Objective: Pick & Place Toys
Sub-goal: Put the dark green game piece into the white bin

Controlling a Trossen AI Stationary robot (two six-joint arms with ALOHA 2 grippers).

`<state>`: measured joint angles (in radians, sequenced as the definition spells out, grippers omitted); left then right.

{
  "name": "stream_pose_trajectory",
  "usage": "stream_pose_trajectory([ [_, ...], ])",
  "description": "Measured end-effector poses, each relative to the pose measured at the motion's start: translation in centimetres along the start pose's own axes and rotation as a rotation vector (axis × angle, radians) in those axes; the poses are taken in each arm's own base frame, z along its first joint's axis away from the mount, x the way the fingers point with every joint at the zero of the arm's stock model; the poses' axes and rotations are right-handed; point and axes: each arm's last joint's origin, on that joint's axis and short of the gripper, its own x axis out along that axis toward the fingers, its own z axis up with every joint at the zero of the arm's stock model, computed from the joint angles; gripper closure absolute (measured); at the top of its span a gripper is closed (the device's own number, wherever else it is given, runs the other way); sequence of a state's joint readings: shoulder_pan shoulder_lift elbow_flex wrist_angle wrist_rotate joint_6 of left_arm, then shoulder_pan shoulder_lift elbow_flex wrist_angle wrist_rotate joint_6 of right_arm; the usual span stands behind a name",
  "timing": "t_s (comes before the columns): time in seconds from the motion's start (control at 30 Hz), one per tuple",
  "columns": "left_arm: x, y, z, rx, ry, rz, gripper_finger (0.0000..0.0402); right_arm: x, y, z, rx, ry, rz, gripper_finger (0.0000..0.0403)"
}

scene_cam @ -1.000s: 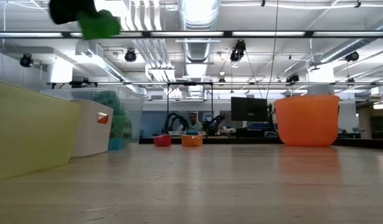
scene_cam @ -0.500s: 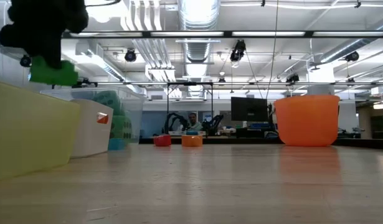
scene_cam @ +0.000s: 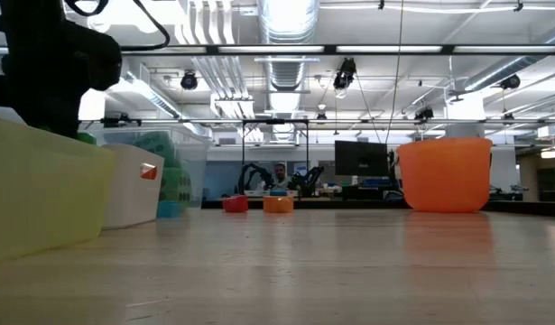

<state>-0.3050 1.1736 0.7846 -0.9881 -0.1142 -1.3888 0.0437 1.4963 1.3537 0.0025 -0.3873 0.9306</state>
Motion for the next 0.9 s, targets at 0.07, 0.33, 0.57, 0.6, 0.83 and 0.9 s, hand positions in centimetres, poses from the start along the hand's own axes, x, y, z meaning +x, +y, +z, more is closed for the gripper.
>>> stream_pose_trajectory([
  [0.07, 0.3, 0.0, -0.1, -0.001, 0.002, -0.006, 0.0309, 0.0, 0.0, 0.0, 0.0, -0.004, -0.003, 0.0121],
  [0.33, 1.2, 0.7, -0.2, -0.022, 0.007, 0.025, 0.0309, 0.0, 0.0, 0.0, 0.0, -0.012, -0.009, 0.0121],
  [0.57, 1.4, 0.8, -0.3, -0.023, 0.008, 0.032, 0.0309, 0.0, 0.0, 0.1, 0.0, -0.025, -0.018, 0.0121],
  [0.6, 1.4, 0.8, -0.3, -0.023, 0.008, 0.033, 0.0309, 0.0, -0.1, 0.1, 0.001, -0.026, -0.019, 0.0121],
  [0.83, 1.4, 0.8, -0.3, -0.023, 0.008, 0.033, 0.0309, 0.0, -0.1, 0.1, 0.001, -0.042, -0.031, 0.0121],
  [0.9, 1.4, 0.8, -0.3, -0.023, 0.008, 0.033, 0.0309, 0.0, -0.1, 0.1, 0.001, -0.041, -0.03, 0.0121],
])
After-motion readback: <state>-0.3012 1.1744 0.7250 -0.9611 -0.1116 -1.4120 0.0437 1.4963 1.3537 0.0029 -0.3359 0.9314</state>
